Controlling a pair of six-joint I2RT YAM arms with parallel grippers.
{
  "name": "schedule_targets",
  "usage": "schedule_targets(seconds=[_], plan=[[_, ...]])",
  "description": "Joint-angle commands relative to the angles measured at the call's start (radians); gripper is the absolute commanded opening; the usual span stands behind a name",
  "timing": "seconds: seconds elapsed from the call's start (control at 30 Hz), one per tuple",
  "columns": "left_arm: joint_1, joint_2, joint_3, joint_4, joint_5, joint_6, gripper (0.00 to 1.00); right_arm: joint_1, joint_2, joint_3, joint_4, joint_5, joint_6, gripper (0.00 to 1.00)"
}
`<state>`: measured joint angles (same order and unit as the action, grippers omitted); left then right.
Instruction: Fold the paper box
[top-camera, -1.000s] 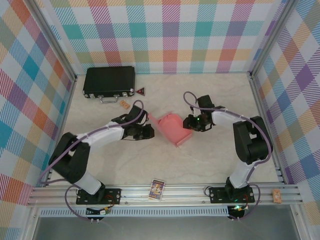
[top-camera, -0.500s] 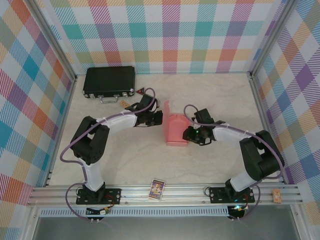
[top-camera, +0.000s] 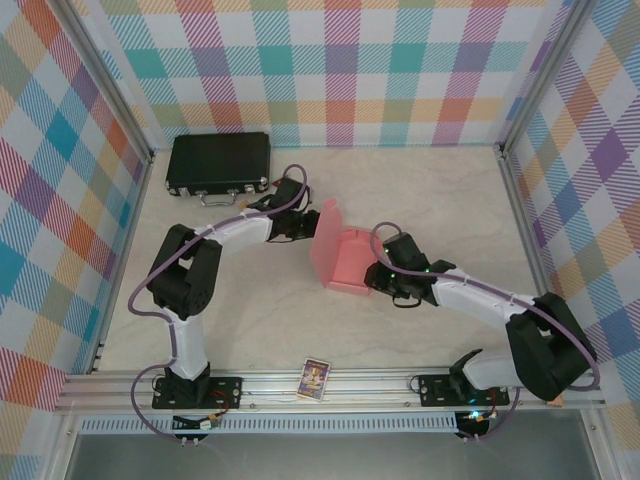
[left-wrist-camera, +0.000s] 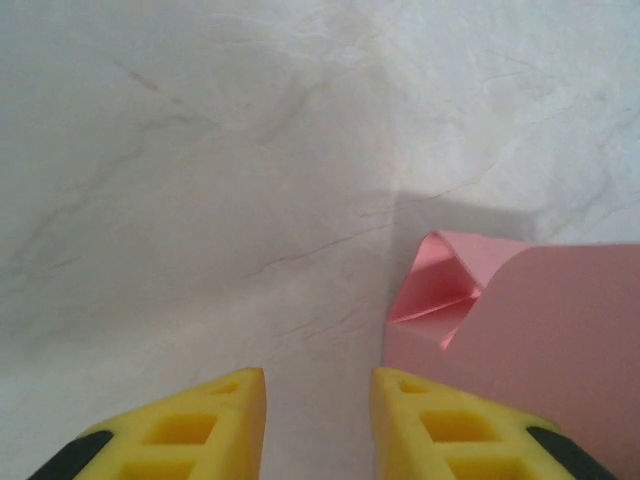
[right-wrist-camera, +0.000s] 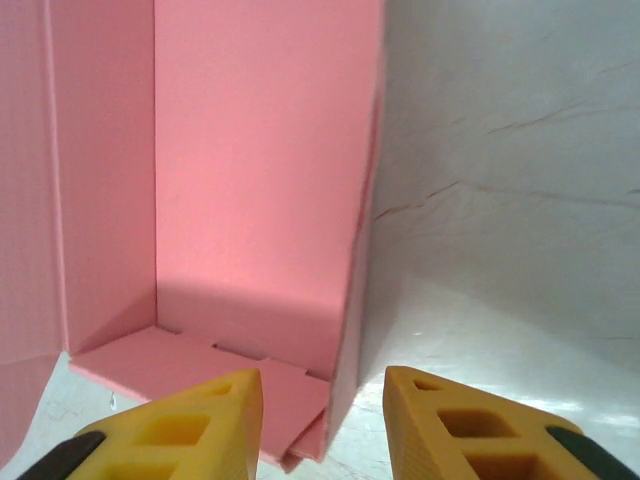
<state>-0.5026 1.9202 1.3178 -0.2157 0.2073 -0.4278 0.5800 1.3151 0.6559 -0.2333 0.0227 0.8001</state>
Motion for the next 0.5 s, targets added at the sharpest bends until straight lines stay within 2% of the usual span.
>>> schedule_targets(seconds=[0.0,0.13,0.23,0.33,0.47], plan=[[0.006,-0.139,-0.041,-0.101,-0.11,0.043,0.36,-0.046,-0.04,0.028,-0.081,0.068,-0.05,0.38],[0.005,-0.276,-0.118,-0.157,-0.175,0.055,0.4,-0.127,-0.056,0.075,-0.095,0.025,-0.174,0.41],[0.0,-0.405,-0.2,-0.19,-0.213,0.049,0.46,-0.218,-0.015,0.15,-0.089,-0.07,-0.318,0.44],[-0.015,-0.544,-0.268,-0.251,-0.239,0.034,0.48,-0.318,0.09,0.267,-0.097,-0.198,-0.454,0.46],[-0.079,-0.693,-0.356,-0.266,-0.214,-0.01,0.56,-0.381,0.278,0.463,-0.147,-0.302,-0.603,0.48]])
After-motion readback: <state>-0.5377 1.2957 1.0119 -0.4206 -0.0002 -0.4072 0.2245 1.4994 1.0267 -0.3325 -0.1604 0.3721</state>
